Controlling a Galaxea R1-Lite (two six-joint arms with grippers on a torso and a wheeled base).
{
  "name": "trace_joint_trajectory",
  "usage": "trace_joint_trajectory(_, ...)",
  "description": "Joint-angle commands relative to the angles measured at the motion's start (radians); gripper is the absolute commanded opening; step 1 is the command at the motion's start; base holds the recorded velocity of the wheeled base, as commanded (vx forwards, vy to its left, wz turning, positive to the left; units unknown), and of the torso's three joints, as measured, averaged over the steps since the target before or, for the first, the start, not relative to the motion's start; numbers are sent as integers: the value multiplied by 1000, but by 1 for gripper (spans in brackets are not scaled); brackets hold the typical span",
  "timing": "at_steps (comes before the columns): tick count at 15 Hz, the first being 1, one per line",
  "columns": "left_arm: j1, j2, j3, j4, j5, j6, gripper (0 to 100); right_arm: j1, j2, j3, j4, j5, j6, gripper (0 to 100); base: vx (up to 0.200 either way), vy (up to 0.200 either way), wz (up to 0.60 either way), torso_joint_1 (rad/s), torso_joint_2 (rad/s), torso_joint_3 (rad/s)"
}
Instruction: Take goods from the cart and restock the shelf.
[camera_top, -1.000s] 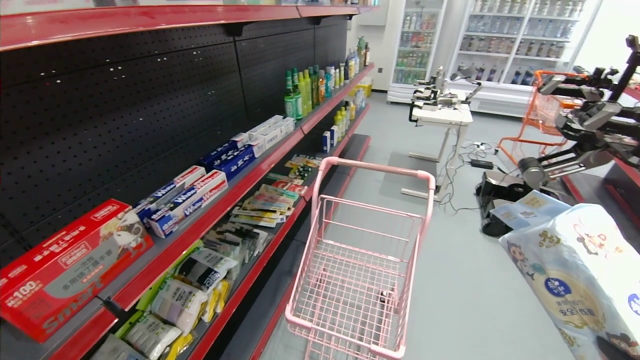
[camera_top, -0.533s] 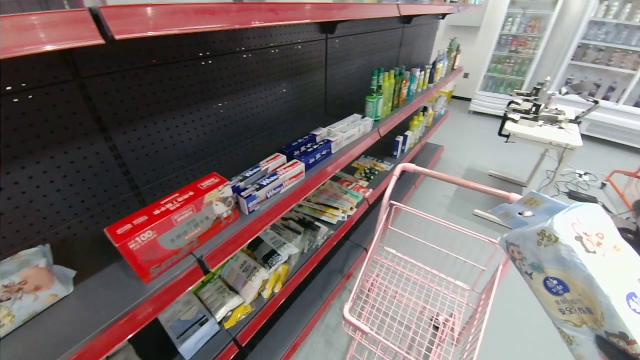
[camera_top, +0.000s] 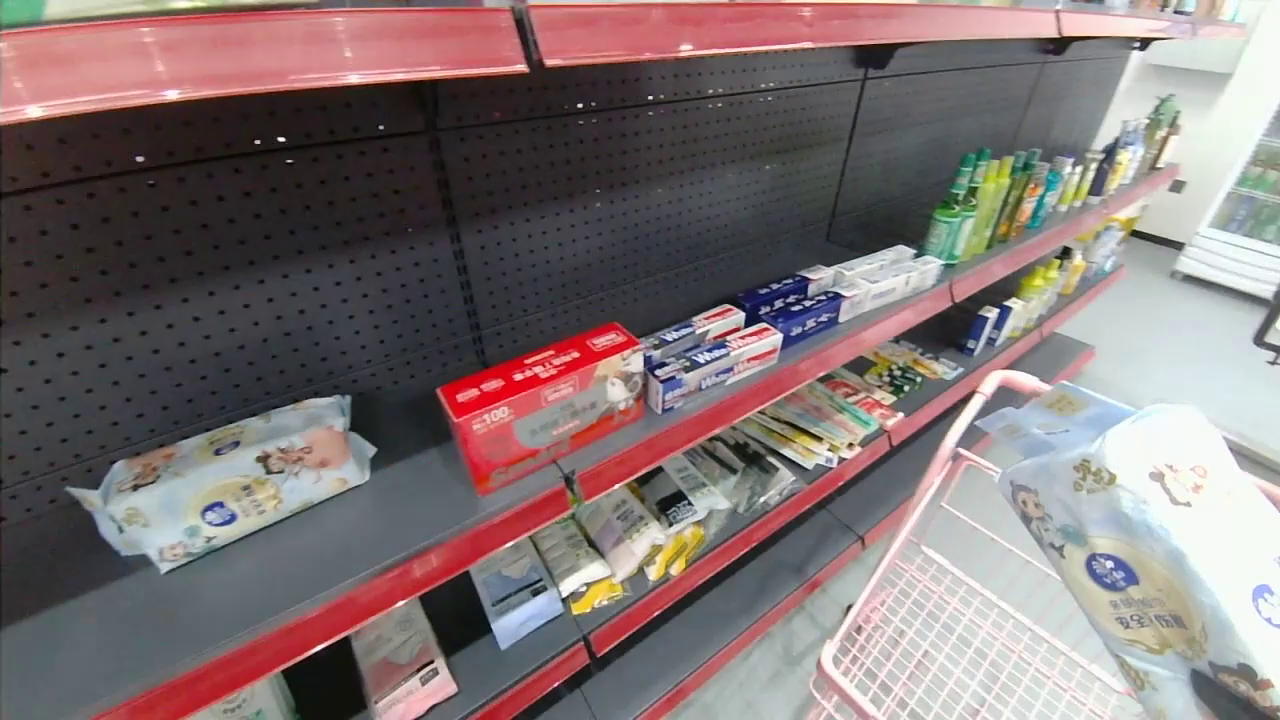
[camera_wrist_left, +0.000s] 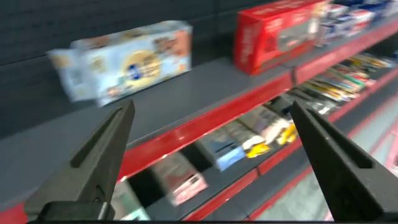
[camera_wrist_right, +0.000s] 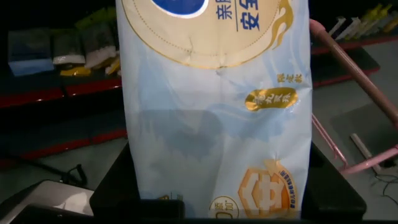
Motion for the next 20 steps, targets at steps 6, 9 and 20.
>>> trace_joint_trajectory(6,0,1,0,0,0,0,100,0,-1,-2,-5,0,0,0,0,0,600,2,2,2)
trace_joint_trajectory(9,0,1,0,0,0,0,100,0,2,-2,-5,0,-2,0,0,0,600,2,1,2)
trace_joint_trajectory(20,0,1,0,0,0,3,100,7,-29,7,-5,6,-7,0,0,0,0,0,0,0)
